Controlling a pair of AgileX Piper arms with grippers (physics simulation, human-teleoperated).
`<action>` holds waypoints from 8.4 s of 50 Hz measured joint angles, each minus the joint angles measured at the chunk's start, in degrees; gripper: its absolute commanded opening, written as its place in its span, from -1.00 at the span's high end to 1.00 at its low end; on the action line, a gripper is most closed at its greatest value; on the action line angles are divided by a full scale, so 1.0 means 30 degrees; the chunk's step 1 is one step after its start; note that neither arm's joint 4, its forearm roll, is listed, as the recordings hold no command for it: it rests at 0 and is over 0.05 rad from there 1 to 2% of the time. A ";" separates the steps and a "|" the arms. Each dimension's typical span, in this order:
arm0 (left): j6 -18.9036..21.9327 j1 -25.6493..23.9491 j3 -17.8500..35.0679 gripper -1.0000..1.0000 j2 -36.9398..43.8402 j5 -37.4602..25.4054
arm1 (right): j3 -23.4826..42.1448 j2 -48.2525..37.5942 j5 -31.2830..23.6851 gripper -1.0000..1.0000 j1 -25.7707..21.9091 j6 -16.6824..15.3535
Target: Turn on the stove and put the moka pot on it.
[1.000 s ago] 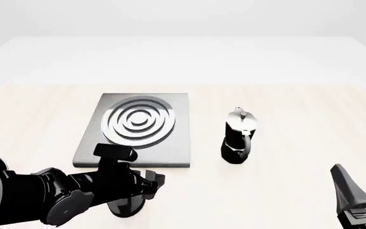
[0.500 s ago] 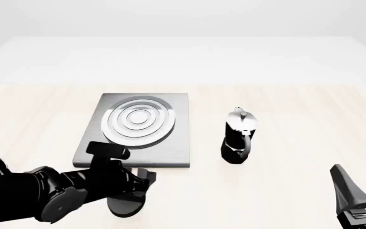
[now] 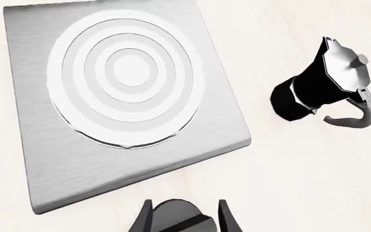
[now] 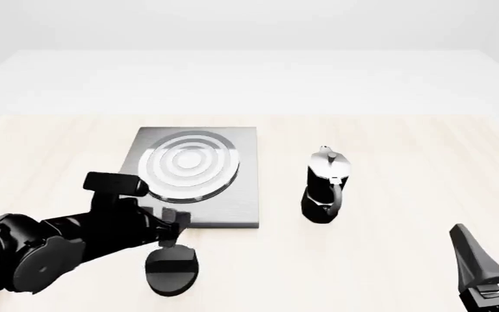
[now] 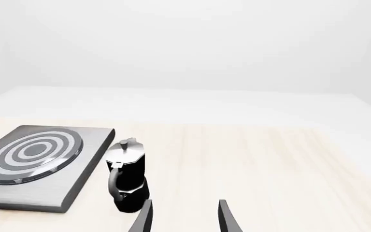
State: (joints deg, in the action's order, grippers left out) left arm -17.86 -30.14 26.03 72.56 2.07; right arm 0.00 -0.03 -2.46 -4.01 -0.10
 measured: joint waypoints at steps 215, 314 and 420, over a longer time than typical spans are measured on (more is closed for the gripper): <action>0.9190 0.7414 -0.8678 -1.00 -2.4186 -0.3168 | 0.5584 -2.7380 1.4442 -1.00 -0.6391 0.4536; 0.8785 0.7230 -0.8678 -1.00 -2.4185 -0.3795 | 2.0220 -3.1788 0.7398 1.00 -1.0309 -0.1126; 0.9053 0.7335 -0.8678 -1.00 -2.4186 -0.3687 | 2.3519 -3.4403 0.4833 -1.00 -1.3668 -0.1099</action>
State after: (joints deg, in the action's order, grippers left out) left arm 9.30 -8.14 0.00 0.00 -8.99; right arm 70.56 -103.24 12.04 -45.01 -3.40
